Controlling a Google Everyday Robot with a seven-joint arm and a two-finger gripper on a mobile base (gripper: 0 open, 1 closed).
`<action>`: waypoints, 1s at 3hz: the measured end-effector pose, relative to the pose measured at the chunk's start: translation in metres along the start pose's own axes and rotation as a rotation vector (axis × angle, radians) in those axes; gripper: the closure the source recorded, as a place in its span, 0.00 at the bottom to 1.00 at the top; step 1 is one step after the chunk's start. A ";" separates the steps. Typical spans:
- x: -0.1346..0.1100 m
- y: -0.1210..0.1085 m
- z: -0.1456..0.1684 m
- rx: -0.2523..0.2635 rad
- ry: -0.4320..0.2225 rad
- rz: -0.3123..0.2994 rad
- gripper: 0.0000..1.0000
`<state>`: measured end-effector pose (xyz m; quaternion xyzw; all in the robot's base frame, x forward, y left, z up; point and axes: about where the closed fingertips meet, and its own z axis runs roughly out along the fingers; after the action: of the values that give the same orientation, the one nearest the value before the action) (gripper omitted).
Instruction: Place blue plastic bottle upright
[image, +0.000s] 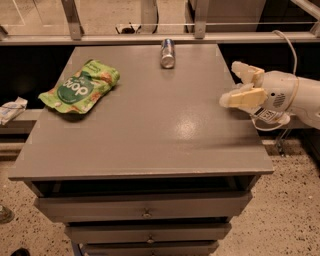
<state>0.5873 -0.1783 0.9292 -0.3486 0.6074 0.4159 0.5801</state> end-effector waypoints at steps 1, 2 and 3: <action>-0.002 0.002 0.000 -0.018 0.088 -0.022 0.00; -0.001 0.006 0.003 -0.040 0.122 -0.022 0.00; -0.004 0.014 0.010 -0.059 0.182 -0.071 0.00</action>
Offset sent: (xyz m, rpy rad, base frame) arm -0.0079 0.0038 -0.0004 -0.1520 0.0436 0.0711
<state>0.5797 -0.1635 0.9352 -0.4233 0.6322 0.3795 0.5265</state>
